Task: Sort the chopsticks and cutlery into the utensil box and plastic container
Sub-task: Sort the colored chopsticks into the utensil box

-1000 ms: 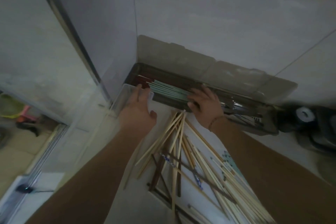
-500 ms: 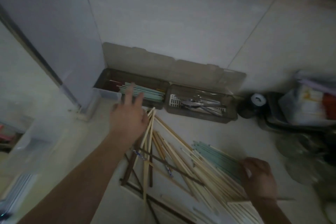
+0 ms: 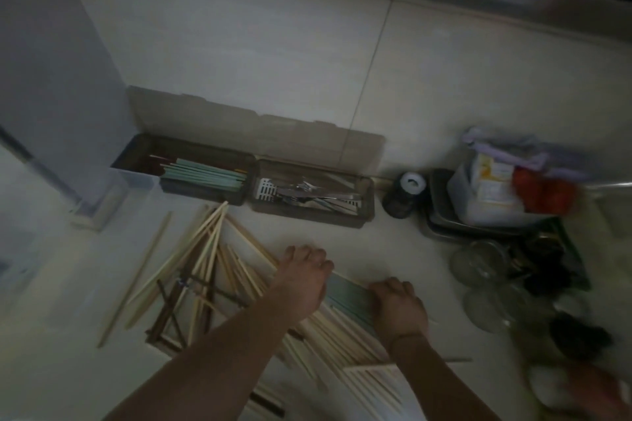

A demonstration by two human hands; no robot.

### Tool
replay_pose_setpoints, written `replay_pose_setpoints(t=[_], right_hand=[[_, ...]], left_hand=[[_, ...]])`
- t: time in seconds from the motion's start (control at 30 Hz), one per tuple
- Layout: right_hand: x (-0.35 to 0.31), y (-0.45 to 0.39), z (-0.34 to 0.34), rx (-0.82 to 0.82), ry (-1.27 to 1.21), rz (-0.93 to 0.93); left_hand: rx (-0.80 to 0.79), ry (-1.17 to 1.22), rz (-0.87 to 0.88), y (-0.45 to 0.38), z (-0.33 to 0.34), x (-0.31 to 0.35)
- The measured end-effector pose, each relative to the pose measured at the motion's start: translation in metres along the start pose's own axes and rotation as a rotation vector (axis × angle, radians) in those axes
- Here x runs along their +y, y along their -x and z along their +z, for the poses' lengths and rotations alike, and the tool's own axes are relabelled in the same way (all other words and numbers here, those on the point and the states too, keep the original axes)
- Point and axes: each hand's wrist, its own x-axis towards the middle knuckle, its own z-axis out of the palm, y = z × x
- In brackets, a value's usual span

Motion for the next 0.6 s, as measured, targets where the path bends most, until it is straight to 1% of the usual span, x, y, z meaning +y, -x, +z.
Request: replay_pose_setpoints(t=[0.1, 0.13, 0.2, 0.27, 0.4, 0.47, 0.53, 0.57, 0.6], right_hand=[[-0.001, 0.0, 0.004, -0.009, 0.016, -0.044], [-0.002, 0.002, 0.004, -0.024, -0.012, -0.028], [-0.003, 0.001, 0.004, -0.051, -0.085, 0.038], [-0.003, -0.001, 0.005, -0.096, -0.098, 0.078], [-0.004, 0.0, 0.009, -0.074, -0.162, 0.124], [-0.006, 0.004, 0.007, -0.021, -0.193, 0.159], [-0.007, 0.008, 0.006, 0.088, -0.217, 0.166], [-0.008, 0.012, 0.005, 0.135, -0.209, 0.15], [-0.008, 0.013, 0.005, 0.193, -0.198, 0.139]], left_hand=[[0.038, -0.038, 0.008, -0.004, 0.004, -0.003], [0.063, -0.053, 0.01, -0.006, 0.005, -0.004], [0.049, -0.019, 0.024, -0.007, 0.006, -0.003], [0.046, -0.015, 0.044, -0.007, 0.008, -0.004], [0.079, -0.011, 0.102, -0.007, 0.006, -0.009], [0.078, -0.012, 0.142, -0.007, 0.007, -0.015], [0.051, -0.033, 0.164, -0.008, 0.006, -0.021], [0.056, -0.035, 0.172, -0.009, 0.008, -0.024], [0.101, -0.025, 0.198, -0.01, 0.012, -0.027]])
